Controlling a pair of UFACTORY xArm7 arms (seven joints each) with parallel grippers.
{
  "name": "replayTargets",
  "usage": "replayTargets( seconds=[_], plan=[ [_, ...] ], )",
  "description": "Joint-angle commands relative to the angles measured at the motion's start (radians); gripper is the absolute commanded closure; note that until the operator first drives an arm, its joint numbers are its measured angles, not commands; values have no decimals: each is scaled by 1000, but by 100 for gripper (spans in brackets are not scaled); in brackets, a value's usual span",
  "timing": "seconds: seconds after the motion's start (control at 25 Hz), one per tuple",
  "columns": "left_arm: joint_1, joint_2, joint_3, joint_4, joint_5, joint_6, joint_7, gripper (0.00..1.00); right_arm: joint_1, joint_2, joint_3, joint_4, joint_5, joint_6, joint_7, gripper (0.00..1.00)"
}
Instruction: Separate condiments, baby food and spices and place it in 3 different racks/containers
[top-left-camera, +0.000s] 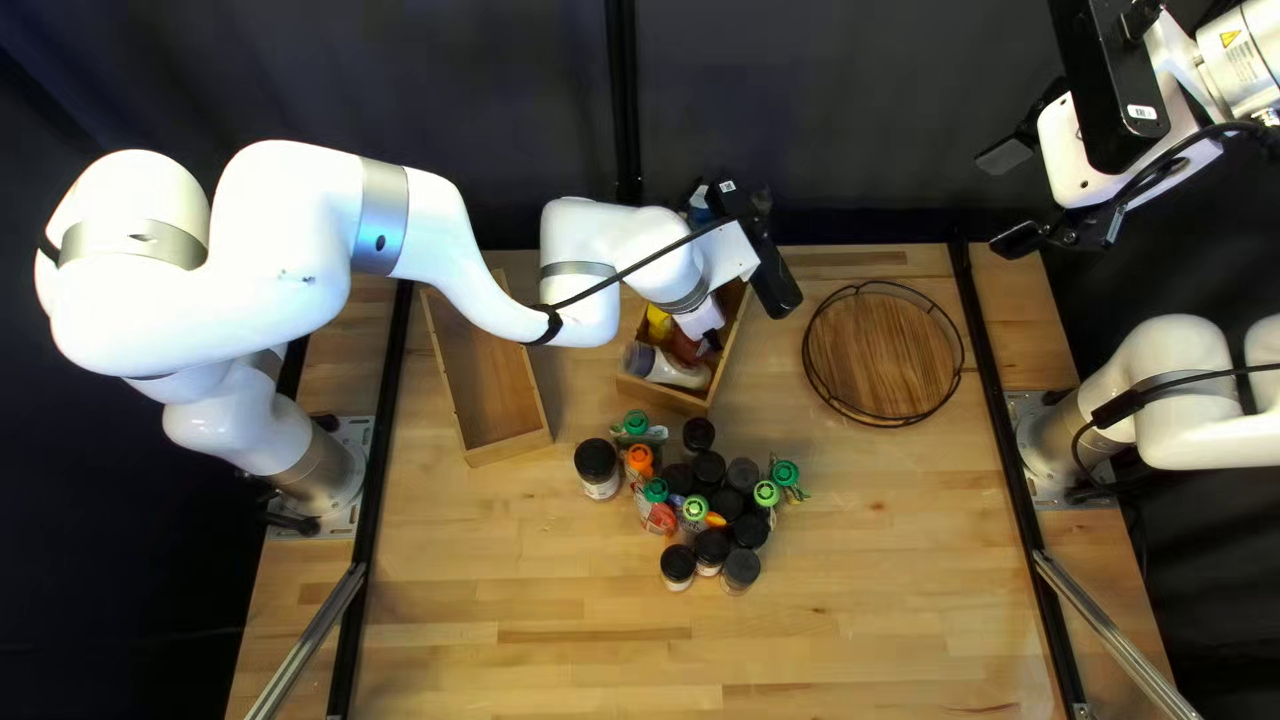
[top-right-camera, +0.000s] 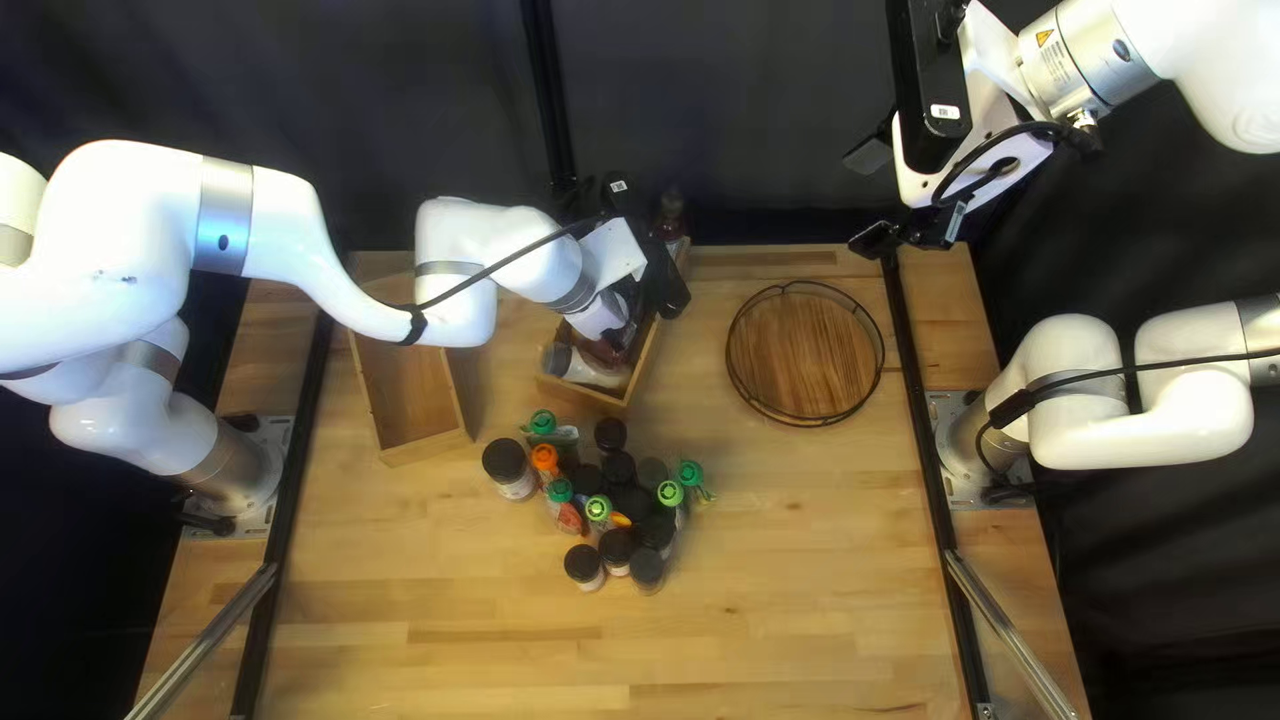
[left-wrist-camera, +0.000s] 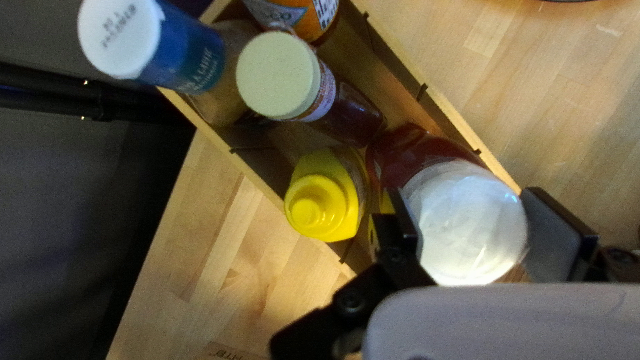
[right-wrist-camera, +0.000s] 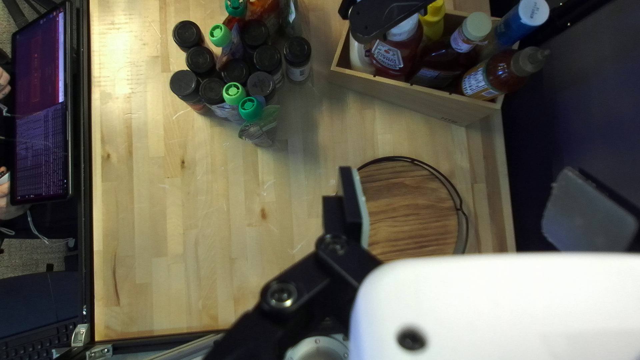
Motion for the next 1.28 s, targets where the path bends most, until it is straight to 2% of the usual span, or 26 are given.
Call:
replayTargets(
  seconds=[0.04,0.28,0.48,0.64,0.8,1.12,1.28],
  plan=[
    [-5,-5,-8,19,-14,29,10,0,0,0,0,0,0,0,0,0],
    [-20,-50,-30,54,-67,119,50,0,0,0,0,0,0,0,0,0],
    [-48,-104,-64,102,-198,260,159,0,0,0,0,0,0,0,0,0],
    [-85,-170,-94,74,-325,330,341,0,0,0,0,0,0,0,0,0],
    [-128,-208,-125,62,-396,392,484,0,0,0,0,0,0,0,0,0],
    [-190,-266,-160,-17,-458,413,765,0,0,0,0,0,0,0,0,0],
    [-192,-318,-154,-107,-456,381,836,0,0,0,0,0,0,0,0,0]
  ],
)
